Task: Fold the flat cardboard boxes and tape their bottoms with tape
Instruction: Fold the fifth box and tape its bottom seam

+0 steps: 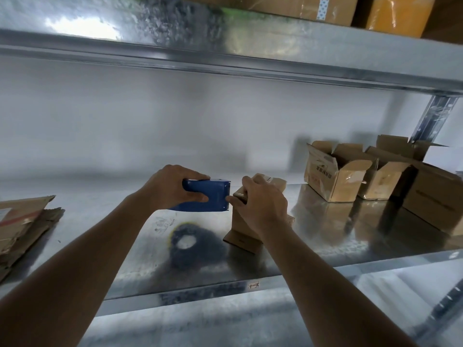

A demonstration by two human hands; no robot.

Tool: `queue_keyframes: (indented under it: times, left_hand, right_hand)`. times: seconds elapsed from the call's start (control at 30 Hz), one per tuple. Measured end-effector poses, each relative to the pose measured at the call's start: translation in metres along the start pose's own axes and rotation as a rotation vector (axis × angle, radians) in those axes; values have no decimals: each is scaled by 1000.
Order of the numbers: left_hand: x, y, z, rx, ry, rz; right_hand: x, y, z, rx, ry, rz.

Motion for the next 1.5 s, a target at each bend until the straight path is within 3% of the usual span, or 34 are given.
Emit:
queue_keyframes:
  times: [0.23, 0.47, 0.93, 1.17, 1.5]
  left_hand:
    - [-17, 0, -5, -19, -129, -77]
    - [-5, -3, 6, -29, -153, -71]
    - [10, -13, 31, -153, -78, 43]
    - [-10, -14, 45, -93, 107, 21]
    - [-1, -19, 49, -120, 157, 45]
  right_hand:
    - [-1, -6, 14, -149, 174, 55]
    - [-2, -8, 15, -249, 177, 78]
    - [2, -14, 9, -184, 176, 129]
    - [-3, -10, -3, -140, 195, 22]
    - [-7, -12, 0, -115, 297, -30]
Point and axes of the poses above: each hand's wrist, its own y-axis towards the middle knuckle, its own x-axis out of the palm, z = x × y, the point moved 1 cm from there along y, towards the middle knuckle, and after that the axes turned 1 degree about -y, right-handed, at the moved point
